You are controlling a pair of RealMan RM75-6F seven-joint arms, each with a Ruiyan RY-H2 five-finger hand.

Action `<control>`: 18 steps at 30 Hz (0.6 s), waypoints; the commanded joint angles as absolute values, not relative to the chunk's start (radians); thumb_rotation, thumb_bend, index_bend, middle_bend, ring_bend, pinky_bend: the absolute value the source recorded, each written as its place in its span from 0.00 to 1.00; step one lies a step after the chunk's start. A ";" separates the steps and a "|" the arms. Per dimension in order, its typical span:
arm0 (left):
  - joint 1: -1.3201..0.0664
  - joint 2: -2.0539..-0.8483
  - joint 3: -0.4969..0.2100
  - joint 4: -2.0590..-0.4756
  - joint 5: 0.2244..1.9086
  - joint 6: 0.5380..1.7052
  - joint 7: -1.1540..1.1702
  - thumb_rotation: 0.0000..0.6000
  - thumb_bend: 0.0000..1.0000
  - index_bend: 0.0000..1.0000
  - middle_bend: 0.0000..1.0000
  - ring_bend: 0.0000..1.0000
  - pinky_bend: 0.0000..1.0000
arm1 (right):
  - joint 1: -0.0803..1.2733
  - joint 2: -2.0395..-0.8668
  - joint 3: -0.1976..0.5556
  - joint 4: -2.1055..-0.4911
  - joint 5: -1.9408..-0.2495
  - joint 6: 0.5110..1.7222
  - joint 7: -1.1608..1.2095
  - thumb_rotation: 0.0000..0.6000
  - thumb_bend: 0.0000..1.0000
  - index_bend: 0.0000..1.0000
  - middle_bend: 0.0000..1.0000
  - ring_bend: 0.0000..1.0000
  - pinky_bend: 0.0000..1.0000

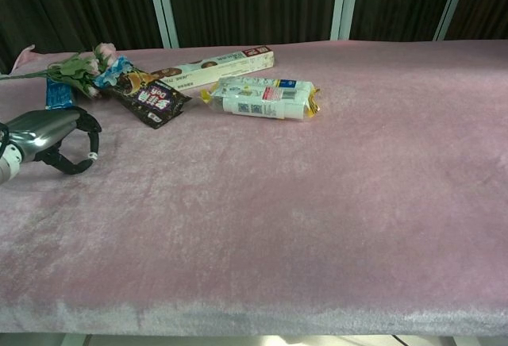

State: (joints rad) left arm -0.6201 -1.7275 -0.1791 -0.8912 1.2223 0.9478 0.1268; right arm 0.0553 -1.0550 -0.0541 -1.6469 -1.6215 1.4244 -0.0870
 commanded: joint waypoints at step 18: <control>-0.515 -1.490 -0.134 -1.393 1.274 1.155 0.321 1.00 0.39 0.00 0.00 0.00 0.08 | 0.070 -1.071 -0.061 -1.654 -1.630 1.394 -0.126 1.00 0.30 0.00 0.00 0.00 0.00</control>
State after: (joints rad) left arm -0.5288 -1.5096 -0.1387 -1.3599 1.2732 1.1344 0.3042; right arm 0.0699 -1.0710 -0.0606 -1.6545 -1.6291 1.3952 -0.1252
